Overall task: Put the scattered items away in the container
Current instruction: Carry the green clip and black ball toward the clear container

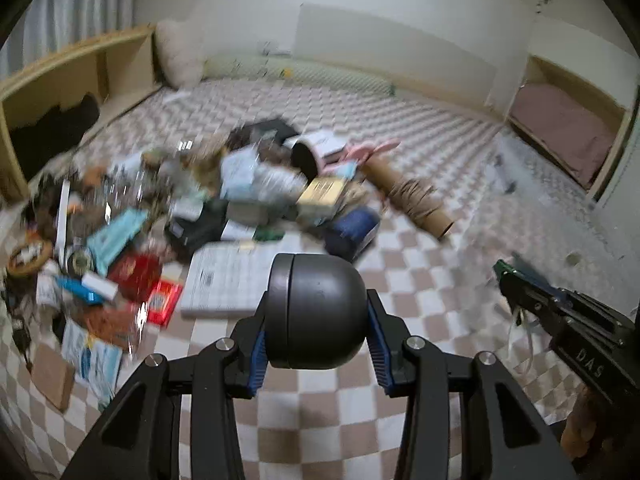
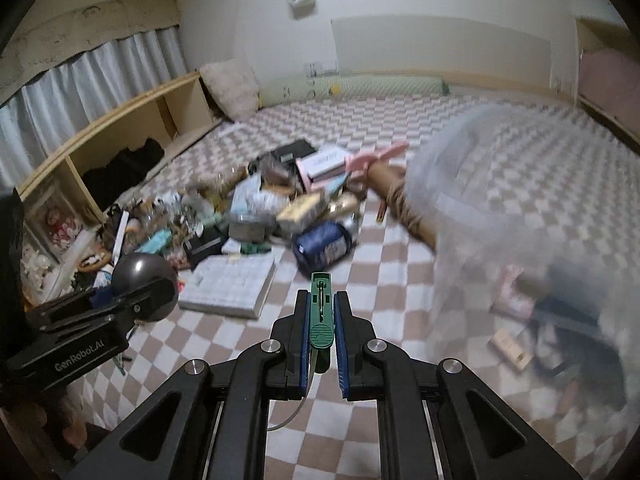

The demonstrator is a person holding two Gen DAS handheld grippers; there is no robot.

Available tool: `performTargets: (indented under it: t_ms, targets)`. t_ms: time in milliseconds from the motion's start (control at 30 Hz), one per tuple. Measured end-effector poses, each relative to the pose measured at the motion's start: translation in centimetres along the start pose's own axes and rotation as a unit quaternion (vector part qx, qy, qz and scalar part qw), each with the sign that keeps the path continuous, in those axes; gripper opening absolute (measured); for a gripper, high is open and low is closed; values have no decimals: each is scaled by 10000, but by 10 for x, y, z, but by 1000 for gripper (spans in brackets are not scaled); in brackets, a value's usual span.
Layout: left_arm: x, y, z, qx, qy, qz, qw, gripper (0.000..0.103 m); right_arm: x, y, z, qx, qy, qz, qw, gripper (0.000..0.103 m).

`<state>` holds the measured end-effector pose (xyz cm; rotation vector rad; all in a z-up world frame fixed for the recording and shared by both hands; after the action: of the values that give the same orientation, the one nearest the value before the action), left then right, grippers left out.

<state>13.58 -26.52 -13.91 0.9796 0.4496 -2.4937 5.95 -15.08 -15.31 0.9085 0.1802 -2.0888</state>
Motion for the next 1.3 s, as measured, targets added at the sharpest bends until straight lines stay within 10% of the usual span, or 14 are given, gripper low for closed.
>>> performTargets:
  t_ms: [767, 1033, 1300]
  targets:
    - [-77, -155, 122, 911, -1191, -927, 9843, 42, -152, -107, 103, -9, -1399, -1059, 9845, 12]
    - [-58, -221, 126, 1220, -1041, -1287, 9786, 42, -161, -172, 97, 329, -1274, -1466, 9804, 12]
    - [-9, -284, 111, 1700, -456, -1383, 9746, 42, -128, -240, 68, 760, -276, -1659, 9828, 12]
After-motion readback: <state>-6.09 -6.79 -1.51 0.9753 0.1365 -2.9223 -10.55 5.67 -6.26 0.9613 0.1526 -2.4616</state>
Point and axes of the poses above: each gripper's, at about its wrist camera, not at the fingertips, and x roughly the way its jaws point, y to its left, z to its top, the point moved 8 cm from there along x, roughly the way its jaws point, and after that the axes turned 1 degree about -x, right-handed, at the moved point
